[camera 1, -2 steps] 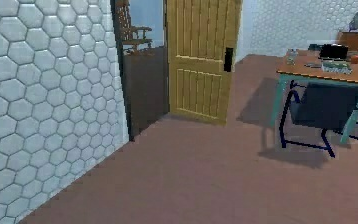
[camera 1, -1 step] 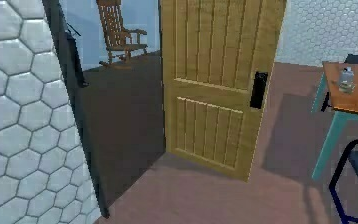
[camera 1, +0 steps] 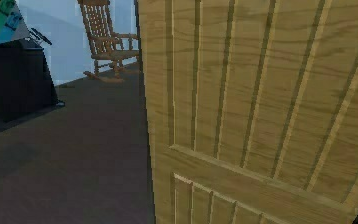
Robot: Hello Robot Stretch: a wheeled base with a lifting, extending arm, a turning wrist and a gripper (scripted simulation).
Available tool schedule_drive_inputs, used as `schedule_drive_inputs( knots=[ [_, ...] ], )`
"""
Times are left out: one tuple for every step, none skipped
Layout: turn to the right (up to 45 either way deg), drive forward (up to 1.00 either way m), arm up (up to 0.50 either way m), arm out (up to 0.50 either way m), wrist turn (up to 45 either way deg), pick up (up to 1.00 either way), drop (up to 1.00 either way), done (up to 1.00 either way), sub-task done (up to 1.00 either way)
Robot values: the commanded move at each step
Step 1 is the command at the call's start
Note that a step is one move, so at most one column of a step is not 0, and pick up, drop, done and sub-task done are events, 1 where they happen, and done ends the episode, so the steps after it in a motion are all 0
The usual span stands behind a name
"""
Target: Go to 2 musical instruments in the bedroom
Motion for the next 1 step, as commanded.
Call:
schedule_drive_inputs(
  knots=[
    [-3.0,0.00,0.00,0.00,0.0,0.00,0.00,0.00,0.00]
  ],
)
